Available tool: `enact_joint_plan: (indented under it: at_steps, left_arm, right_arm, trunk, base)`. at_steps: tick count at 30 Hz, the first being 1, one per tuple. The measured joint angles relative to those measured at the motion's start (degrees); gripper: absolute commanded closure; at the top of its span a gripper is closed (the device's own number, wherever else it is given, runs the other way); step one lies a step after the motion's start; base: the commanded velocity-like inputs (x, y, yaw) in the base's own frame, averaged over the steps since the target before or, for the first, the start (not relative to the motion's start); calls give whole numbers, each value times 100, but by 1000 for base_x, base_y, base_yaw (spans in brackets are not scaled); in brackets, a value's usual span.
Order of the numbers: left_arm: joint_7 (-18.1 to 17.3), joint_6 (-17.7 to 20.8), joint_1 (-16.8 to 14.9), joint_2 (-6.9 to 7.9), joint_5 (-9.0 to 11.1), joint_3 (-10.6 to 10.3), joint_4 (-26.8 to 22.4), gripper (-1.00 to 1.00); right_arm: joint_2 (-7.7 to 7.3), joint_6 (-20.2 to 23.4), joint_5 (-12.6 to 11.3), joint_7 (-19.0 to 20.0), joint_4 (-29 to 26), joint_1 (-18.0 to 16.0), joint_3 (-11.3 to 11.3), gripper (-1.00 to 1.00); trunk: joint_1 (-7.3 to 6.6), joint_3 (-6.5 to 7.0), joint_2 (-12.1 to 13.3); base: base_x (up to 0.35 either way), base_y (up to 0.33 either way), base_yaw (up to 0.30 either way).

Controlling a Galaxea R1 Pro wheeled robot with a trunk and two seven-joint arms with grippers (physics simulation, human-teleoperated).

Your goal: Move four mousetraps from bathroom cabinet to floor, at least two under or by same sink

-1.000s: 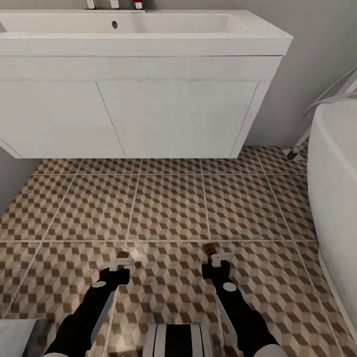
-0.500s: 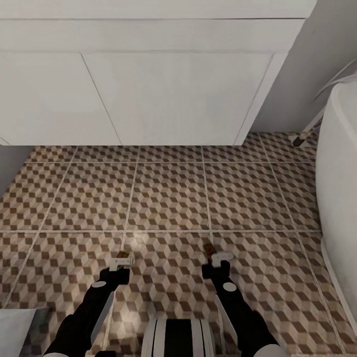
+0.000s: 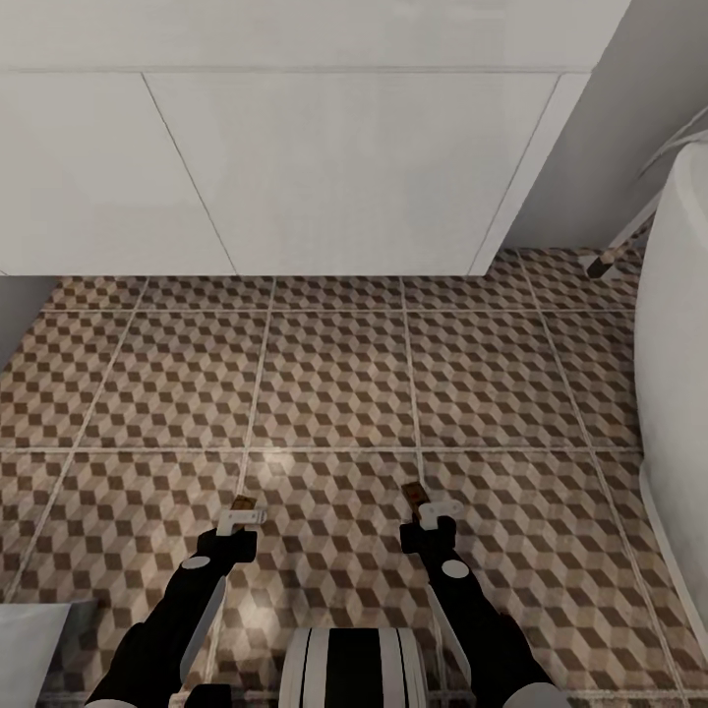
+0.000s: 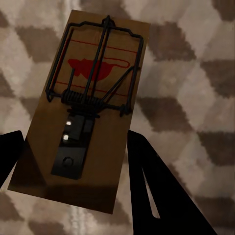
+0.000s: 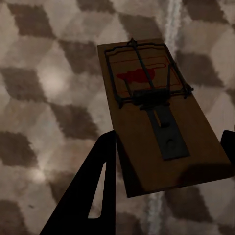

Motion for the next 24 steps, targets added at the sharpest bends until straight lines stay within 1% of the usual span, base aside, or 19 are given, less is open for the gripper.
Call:
enact_joint_plan:
  at_steps: [3, 5, 6, 7, 8, 10, 11, 13, 14, 15, 17, 18, 19, 20, 21, 23, 24]
  left_arm:
    - [7, 22, 0, -31, -5, 27, -17, 100]
    - [15, 92, -6, -54, -9, 40, -85, 100]
    - [18, 218, -17, -60, -7, 45, -159, 100]
    - [19, 637, -64, -67, -9, 49, -309, 100]
    - [17, 1048, -164, -72, -12, 51, -442, 100]
    - [18, 1854, -567, -80, -13, 52, -629, 100]
    - [21, 2125, -845, -80, -12, 53, -603, 100]
    - [32, 2412, -1489, -67, -18, 54, -220, 100]
    - [40, 2483, -1804, -56, -23, 54, 32, 100]
    - [45, 2510, -1963, -52, -20, 56, 148, 100]
    - [56, 2568, -2404, -43, -32, 60, 424, 100]
    - [58, 2585, -2545, -40, -39, 62, 471, 100]
    - [60, 2598, -2638, -38, -43, 62, 434, 100]
    - [58, 2606, -2701, -37, -43, 63, 338, 100]
    - [55, 2611, -2739, -37, -38, 63, 246, 100]
    - [36, 2613, -2777, -18, -34, 64, 159, 100]
    - [25, 2611, -2788, 23, -34, 64, 118, 100]
  right_arm:
    - [7, 11, 121, 3, -9, 0, -15, 100]
    - [16, 43, 291, 1, -80, -20, -25, 100]
    - [21, 75, 398, -1, -137, -82, -28, 100]
    - [27, 213, 558, 3, -190, -283, -29, 100]
    - [29, 388, 626, 8, -201, -483, -30, 100]
    - [31, 813, 693, 13, -196, -883, -32, 100]
    - [37, 994, 710, 17, -180, -1089, -32, 100]
    - [55, 1228, 725, 24, -96, -1542, -32, 100]
    - [79, 1305, 727, 34, 6, -1802, -32, 100]
    - [100, 1340, 720, 43, 84, -1952, -32, 100]
    - [185, 1436, 727, 87, 562, -2537, -32, 100]
    - [206, 1450, 726, 106, 869, -2821, -32, 100]
    - [206, 1453, 726, 119, 1145, -3063, -33, 100]
    - [206, 1438, 724, 126, 1352, -3236, -33, 100]
    - [206, 1393, 722, 131, 1503, -3347, -34, 100]
    - [206, 1220, 716, 137, 1674, -3462, -34, 100]
    - [206, 1123, 715, 141, 1716, -3491, -32, 100]
  trunk:
    - [0, -2, 0]
    - [0, -3, 0]
    - [0, -3, 0]
    - [0, -2, 0]
    - [0, -2, 0]
    - [0, -2, 0]
    - [-1, -2, 0]
    - [-1, -2, 0]
    - [-1, -1, 0]
    - [0, -2, 0]
    - [-1, -2, 0]
    - [-1, -2, 0]
    - [-1, -2, 0]
    - [-1, -3, 0]
    - [0, -3, 0]
    - [0, -3, 0]
    - [0, -3, 0]
  base:
    - [0, 0, 0]
    - [0, 0, 0]
    - [0, 0, 0]
    - [0, 0, 0]
    - [0, 0, 0]
    - [0, 0, 0]
    - [0, 0, 0]
    - [0, 0, 0]
    - [0, 0, 0]
    - [0, 0, 0]
    - [0, 0, 0]
    - [0, 0, 0]
    - [0, 0, 0]
    - [0, 0, 0]
    - [0, 0, 0]
    - [0, 0, 0]
    - [0, 0, 0]
